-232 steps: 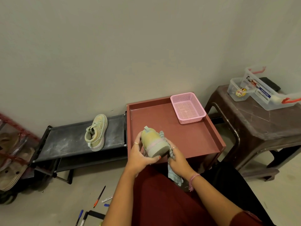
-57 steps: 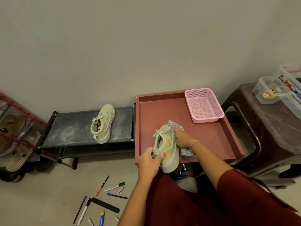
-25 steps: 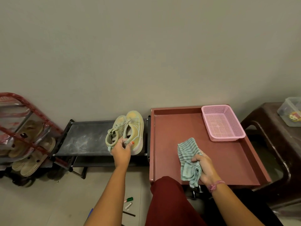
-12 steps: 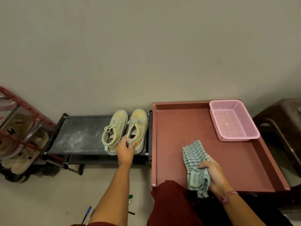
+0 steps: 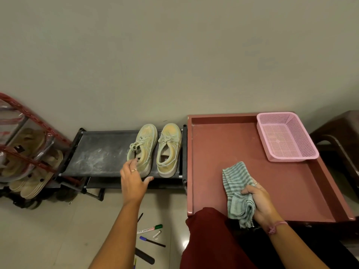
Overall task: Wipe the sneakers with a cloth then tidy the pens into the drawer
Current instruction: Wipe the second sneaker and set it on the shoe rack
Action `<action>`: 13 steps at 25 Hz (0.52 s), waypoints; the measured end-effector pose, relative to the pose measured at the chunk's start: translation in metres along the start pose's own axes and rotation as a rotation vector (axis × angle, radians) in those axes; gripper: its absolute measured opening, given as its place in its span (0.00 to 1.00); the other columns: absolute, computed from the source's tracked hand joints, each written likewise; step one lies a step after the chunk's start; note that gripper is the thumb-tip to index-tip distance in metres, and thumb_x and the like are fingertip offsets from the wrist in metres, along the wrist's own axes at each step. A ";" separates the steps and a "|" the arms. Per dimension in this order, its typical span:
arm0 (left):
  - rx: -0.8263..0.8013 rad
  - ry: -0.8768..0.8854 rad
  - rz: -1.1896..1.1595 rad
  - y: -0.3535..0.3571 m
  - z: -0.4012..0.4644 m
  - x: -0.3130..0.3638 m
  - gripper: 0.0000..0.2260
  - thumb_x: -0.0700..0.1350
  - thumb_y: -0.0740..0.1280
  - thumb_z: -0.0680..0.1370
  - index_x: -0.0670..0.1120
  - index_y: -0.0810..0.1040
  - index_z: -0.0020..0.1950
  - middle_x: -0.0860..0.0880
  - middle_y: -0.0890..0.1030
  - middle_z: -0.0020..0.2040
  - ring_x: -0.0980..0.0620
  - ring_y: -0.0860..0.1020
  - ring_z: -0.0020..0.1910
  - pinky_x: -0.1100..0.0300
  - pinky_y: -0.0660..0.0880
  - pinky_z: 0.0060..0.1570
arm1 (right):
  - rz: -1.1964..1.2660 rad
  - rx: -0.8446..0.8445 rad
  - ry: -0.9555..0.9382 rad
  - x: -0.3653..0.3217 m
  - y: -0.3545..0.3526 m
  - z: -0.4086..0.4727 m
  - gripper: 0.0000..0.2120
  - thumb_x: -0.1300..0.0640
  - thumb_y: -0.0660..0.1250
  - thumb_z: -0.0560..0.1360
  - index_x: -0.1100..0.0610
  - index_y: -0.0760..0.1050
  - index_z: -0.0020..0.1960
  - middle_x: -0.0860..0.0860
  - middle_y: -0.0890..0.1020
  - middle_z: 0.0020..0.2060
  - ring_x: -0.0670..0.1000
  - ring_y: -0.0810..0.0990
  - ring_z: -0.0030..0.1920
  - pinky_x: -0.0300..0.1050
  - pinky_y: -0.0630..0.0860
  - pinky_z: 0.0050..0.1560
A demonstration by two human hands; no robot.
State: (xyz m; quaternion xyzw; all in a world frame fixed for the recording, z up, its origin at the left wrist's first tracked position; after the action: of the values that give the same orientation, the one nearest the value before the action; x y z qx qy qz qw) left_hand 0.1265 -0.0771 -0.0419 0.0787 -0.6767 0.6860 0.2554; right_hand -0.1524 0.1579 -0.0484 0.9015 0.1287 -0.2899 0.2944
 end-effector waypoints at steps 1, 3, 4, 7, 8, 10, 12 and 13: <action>-0.038 0.029 0.083 -0.004 0.002 -0.011 0.39 0.47 0.79 0.66 0.42 0.66 0.73 0.44 0.68 0.69 0.44 0.65 0.68 0.48 0.67 0.67 | 0.004 0.005 -0.003 0.002 0.000 0.001 0.27 0.76 0.54 0.69 0.63 0.71 0.66 0.62 0.81 0.52 0.58 0.83 0.40 0.51 0.81 0.36; -0.120 0.131 0.197 -0.010 0.010 -0.026 0.35 0.48 0.76 0.71 0.44 0.66 0.74 0.46 0.69 0.70 0.45 0.64 0.70 0.47 0.66 0.68 | 0.011 0.005 -0.006 0.005 -0.001 0.003 0.28 0.76 0.54 0.69 0.63 0.70 0.66 0.63 0.80 0.54 0.59 0.83 0.41 0.52 0.81 0.37; -0.129 0.173 0.225 -0.014 0.016 -0.032 0.29 0.48 0.72 0.75 0.45 0.68 0.74 0.47 0.71 0.70 0.46 0.65 0.69 0.47 0.66 0.66 | 0.011 0.003 -0.007 0.006 -0.001 0.003 0.28 0.76 0.54 0.68 0.63 0.70 0.66 0.63 0.80 0.54 0.59 0.83 0.42 0.52 0.81 0.37; -0.140 0.253 0.311 -0.024 0.033 -0.038 0.17 0.43 0.60 0.82 0.49 0.71 0.71 0.50 0.74 0.68 0.45 0.68 0.63 0.50 0.67 0.57 | 0.008 0.003 -0.004 0.009 -0.004 0.006 0.29 0.76 0.54 0.68 0.62 0.70 0.66 0.63 0.79 0.56 0.60 0.82 0.43 0.54 0.81 0.39; -0.157 0.278 0.356 -0.025 0.040 -0.037 0.17 0.41 0.59 0.82 0.50 0.72 0.71 0.51 0.75 0.68 0.45 0.68 0.61 0.53 0.65 0.54 | 0.005 0.004 -0.004 0.010 -0.005 0.007 0.29 0.76 0.54 0.68 0.62 0.70 0.67 0.63 0.79 0.57 0.61 0.82 0.45 0.54 0.81 0.39; -0.200 0.315 0.455 -0.026 0.051 -0.032 0.18 0.38 0.59 0.81 0.51 0.74 0.69 0.54 0.75 0.66 0.47 0.67 0.59 0.56 0.61 0.50 | 0.006 0.009 -0.005 0.011 -0.006 0.008 0.29 0.76 0.54 0.67 0.62 0.70 0.67 0.63 0.78 0.57 0.61 0.80 0.46 0.53 0.82 0.39; -0.242 0.326 0.524 -0.026 0.059 -0.029 0.16 0.38 0.59 0.81 0.52 0.75 0.65 0.54 0.77 0.64 0.47 0.68 0.58 0.56 0.60 0.50 | -0.004 0.023 -0.006 0.011 -0.007 0.008 0.29 0.76 0.54 0.68 0.62 0.70 0.66 0.62 0.79 0.56 0.60 0.81 0.45 0.52 0.82 0.39; -0.252 0.317 0.532 -0.026 0.060 -0.029 0.16 0.38 0.59 0.81 0.52 0.76 0.64 0.53 0.77 0.63 0.47 0.68 0.58 0.56 0.61 0.49 | -0.005 0.028 -0.005 0.011 -0.006 0.008 0.28 0.76 0.54 0.68 0.62 0.71 0.66 0.62 0.80 0.55 0.60 0.81 0.44 0.52 0.82 0.39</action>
State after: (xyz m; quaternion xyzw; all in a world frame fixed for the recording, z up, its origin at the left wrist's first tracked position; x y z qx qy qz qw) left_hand 0.1484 -0.1435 -0.0277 -0.2408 -0.7047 0.6434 0.1771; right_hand -0.1498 0.1590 -0.0630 0.9045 0.1263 -0.2947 0.2812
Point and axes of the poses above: each hand's wrist, its own z-axis towards the middle knuckle, its own y-axis out of the palm, x = y × z, the point moved 3 cm from there along z, towards the middle knuckle
